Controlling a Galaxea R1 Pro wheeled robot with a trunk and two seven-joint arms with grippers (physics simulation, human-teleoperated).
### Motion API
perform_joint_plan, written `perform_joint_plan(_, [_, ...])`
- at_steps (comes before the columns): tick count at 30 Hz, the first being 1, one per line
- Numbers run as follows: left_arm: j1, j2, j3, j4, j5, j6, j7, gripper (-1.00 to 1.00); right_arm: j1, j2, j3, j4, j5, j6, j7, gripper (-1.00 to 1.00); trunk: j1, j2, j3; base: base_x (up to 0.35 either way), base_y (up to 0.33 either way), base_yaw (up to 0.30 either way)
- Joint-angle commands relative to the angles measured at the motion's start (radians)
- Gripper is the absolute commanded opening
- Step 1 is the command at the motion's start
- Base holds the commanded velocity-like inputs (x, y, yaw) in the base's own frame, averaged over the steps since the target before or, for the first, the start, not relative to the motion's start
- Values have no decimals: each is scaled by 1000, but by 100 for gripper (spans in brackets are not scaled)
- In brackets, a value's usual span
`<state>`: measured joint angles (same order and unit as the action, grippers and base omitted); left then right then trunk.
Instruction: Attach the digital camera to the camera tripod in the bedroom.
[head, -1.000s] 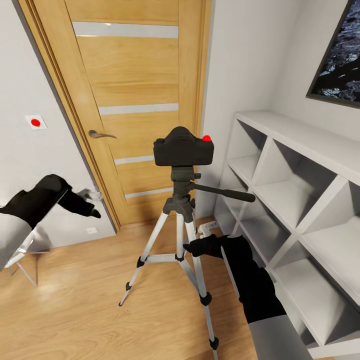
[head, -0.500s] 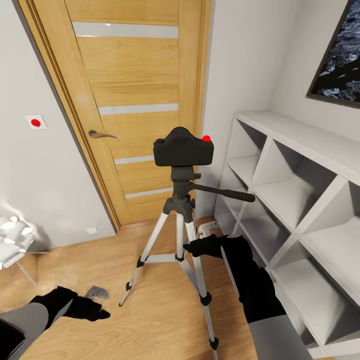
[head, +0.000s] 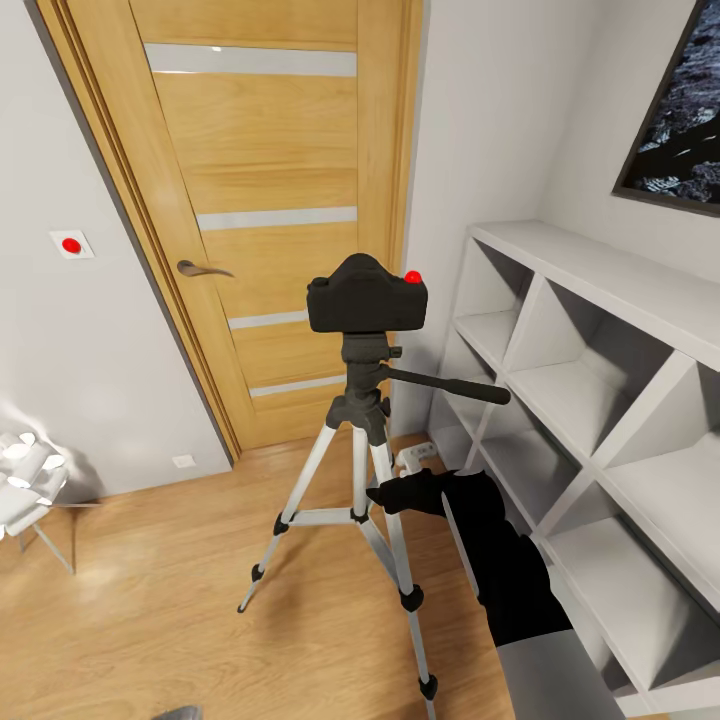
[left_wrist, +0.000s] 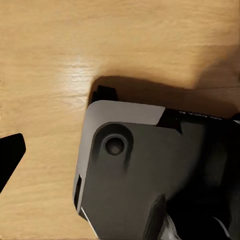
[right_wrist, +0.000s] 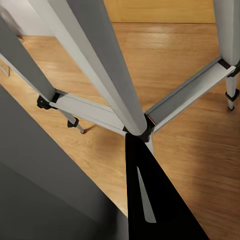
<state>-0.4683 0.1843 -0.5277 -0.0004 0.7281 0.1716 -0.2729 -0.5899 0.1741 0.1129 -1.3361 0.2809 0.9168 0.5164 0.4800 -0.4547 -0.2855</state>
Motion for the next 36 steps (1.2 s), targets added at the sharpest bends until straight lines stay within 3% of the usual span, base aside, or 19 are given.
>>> perform_joint_plan(1, [8,-4,-6,0,36,3,16,100,-1,0,-3,72,80,-13,8,-100,1,-1,-2,0,0,0])
perform_joint_plan(2, [23,-14,-6,0,87,-2,61,100,-1,0,-3,71,80,-13,8,-100,1,-1,-2,0,0,0])
perform_joint_plan(10, [53,-43,-6,0,311,-11,298,100,-1,0,-4,71,78,-13,7,-100,1,-1,-2,0,0,0])
perform_joint_plan(16, [60,-50,-6,1,348,-10,345,100,-1,0,-4,72,78,-12,7,-100,1,-1,-2,0,0,0])
perform_joint_plan(28, [135,-79,-9,0,354,-16,403,100,-1,0,-5,89,80,-12,5,-100,1,-1,-2,0,0,0])
perform_joint_plan(36, [153,-90,-8,-1,363,-22,409,100,-1,0,-8,85,82,-10,5,-100,1,-1,-2,0,0,0])
